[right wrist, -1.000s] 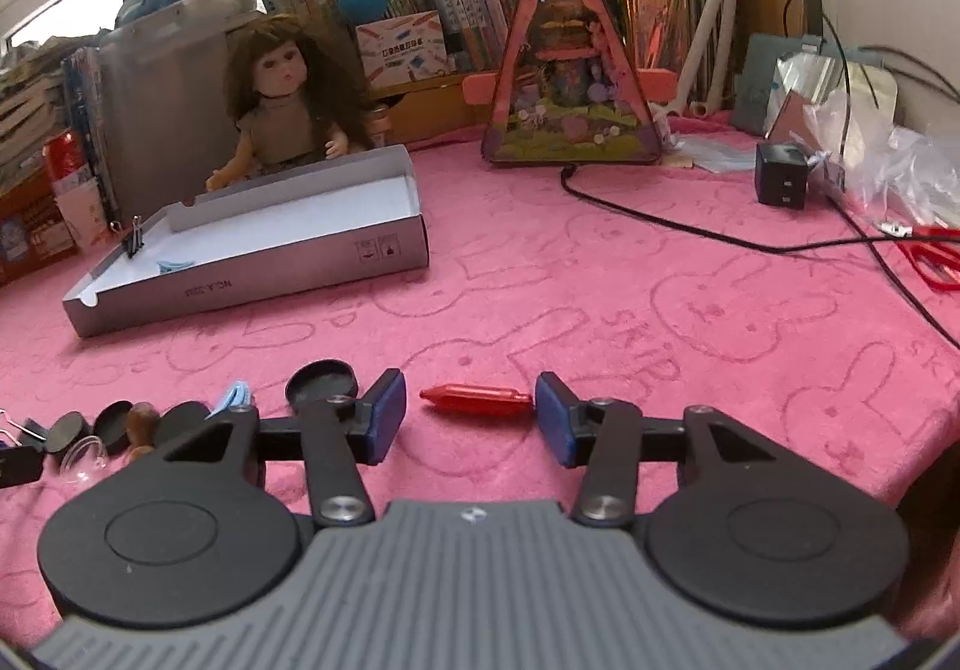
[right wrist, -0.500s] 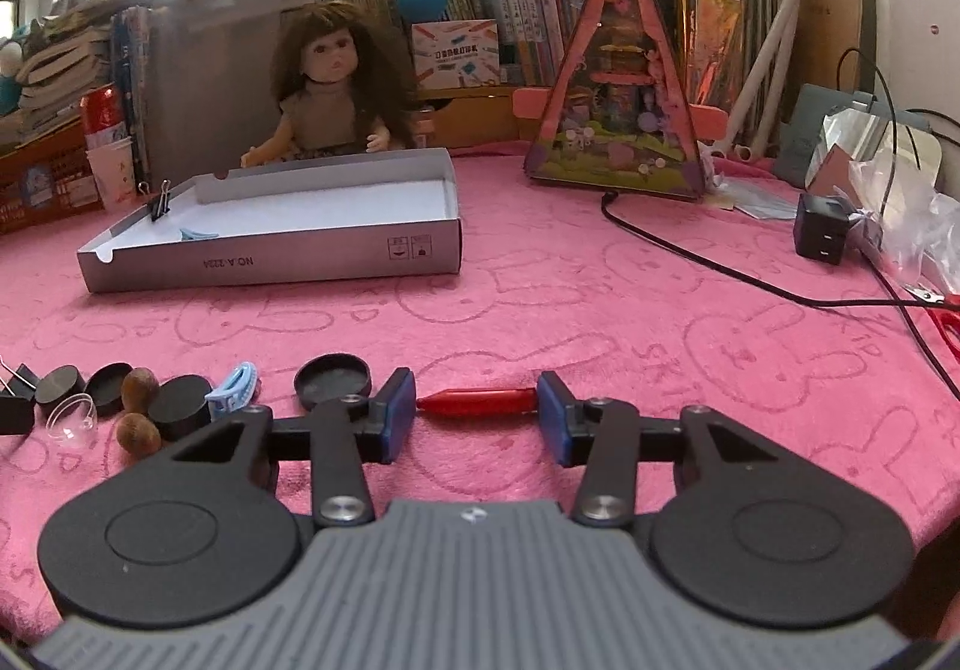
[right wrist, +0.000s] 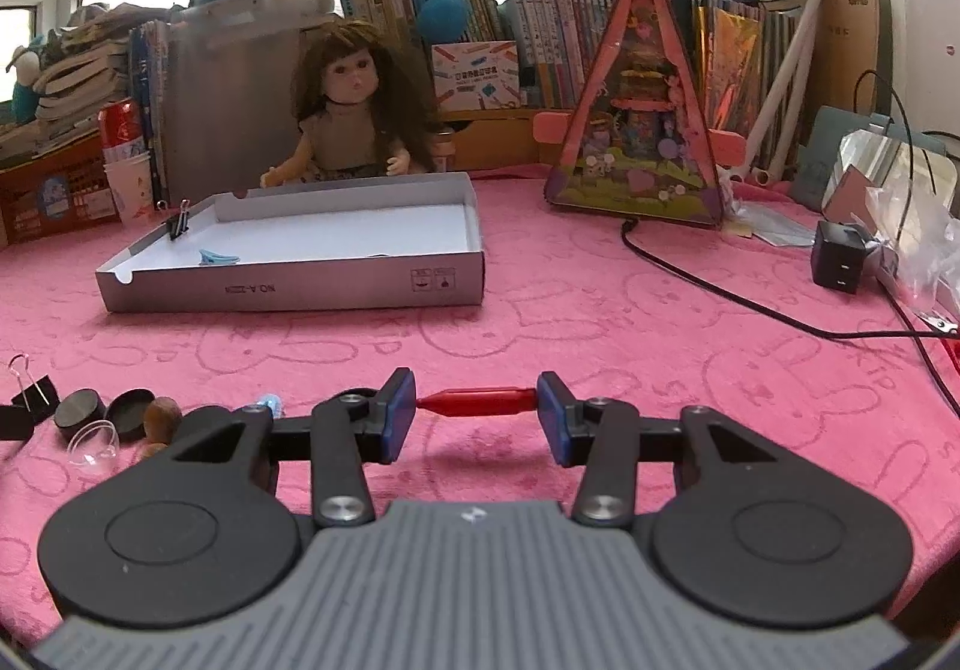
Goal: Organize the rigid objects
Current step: 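Lift the red tube with the right tool while the left tool grasps the black binder clip, then carry the red tube in the right tool and binder clip in the left tool over the tray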
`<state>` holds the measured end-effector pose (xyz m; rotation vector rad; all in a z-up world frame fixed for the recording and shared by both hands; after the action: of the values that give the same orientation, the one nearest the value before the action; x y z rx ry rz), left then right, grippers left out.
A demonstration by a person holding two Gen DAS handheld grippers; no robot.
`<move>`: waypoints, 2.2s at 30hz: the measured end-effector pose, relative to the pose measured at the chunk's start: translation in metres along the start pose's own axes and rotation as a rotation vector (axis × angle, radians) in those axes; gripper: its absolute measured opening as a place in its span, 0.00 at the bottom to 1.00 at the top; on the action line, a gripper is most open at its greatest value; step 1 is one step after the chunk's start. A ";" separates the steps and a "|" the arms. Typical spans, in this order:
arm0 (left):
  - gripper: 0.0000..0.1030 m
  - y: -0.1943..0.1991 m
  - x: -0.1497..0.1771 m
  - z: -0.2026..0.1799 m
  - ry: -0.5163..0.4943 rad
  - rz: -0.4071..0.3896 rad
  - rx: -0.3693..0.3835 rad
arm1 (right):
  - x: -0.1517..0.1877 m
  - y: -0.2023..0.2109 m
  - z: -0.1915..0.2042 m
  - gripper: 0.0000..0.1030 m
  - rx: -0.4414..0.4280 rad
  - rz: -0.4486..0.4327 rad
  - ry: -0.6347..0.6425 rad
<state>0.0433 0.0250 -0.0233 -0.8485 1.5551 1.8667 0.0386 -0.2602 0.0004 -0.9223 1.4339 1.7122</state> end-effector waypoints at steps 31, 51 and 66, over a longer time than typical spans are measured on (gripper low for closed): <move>0.33 -0.023 -0.016 -0.016 0.136 -0.009 -0.072 | -0.005 -0.002 0.001 0.48 -0.031 -0.014 -0.011; 0.33 -0.013 -0.063 -0.031 0.061 -0.075 0.001 | -0.039 -0.022 0.008 0.48 -0.100 -0.010 -0.039; 0.33 -0.035 -0.128 -0.047 0.019 -0.070 0.068 | -0.089 -0.067 0.008 0.48 -0.181 0.056 -0.083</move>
<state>0.1574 -0.0181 0.0463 -0.8807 1.5705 1.7512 0.1401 -0.2504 0.0463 -0.9015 1.2777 1.9240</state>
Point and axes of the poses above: each gripper's, at about its wrist camera, not at the fingertips, and y roughly against the way its jaws point, z to its left, x to its underside, the point moved 4 cm from there along -y, roughly the way its jaws point, and after that the axes turned 12 degrees about -x, right-handed, at the moved point
